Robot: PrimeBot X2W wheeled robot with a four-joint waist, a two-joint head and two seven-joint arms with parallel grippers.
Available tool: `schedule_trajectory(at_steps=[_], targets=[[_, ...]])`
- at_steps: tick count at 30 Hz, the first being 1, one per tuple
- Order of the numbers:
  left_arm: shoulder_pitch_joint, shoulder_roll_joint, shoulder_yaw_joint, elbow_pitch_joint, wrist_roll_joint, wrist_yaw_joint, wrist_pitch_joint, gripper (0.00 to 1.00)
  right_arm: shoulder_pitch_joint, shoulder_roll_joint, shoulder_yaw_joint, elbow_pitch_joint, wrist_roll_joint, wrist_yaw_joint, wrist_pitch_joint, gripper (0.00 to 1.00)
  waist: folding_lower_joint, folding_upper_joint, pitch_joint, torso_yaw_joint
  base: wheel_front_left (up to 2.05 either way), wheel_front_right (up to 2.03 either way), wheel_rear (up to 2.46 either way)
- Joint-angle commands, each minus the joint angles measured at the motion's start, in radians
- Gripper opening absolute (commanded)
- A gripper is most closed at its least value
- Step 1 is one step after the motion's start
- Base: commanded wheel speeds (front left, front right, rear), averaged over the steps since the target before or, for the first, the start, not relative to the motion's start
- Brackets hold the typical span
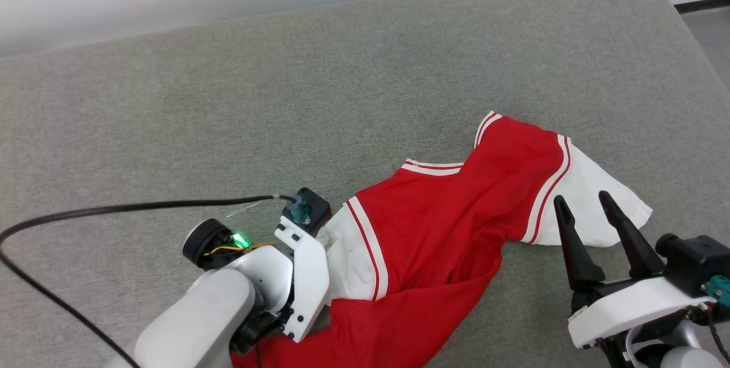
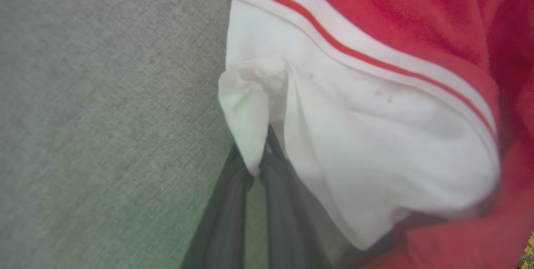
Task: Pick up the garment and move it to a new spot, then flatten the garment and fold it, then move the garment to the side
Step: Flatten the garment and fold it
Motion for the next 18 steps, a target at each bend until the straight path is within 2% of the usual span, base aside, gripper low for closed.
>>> schedule_trajectory(at_steps=[1,7,12,18], targets=[[0.035,0.015,0.009,0.013,0.002,0.017,-0.017,0.0,0.006,0.004,-0.006,-0.001,0.0,0.0,0.004,1.0,0.0,0.0,-0.012,0.008,0.0,0.0,0.0],[0.093,0.064,0.088,-0.07,0.008,0.096,-0.151,0.0,0.02,-0.004,-0.046,0.006,0.017,0.0,0.031,1.0,0.0,0.0,-0.05,0.043,0.0,0.0,0.0],[0.163,0.121,0.154,-0.159,-0.008,0.165,-0.216,0.0,0.015,-0.032,-0.103,0.048,0.06,0.0,0.063,1.0,0.0,0.0,-0.067,0.084,0.0,0.0,0.0],[0.216,0.169,0.233,-0.266,-0.013,0.24,-0.282,0.0,-0.05,-0.099,-0.185,0.15,0.133,0.0,0.166,1.0,0.0,0.0,-0.055,0.112,0.0,0.0,0.0]])
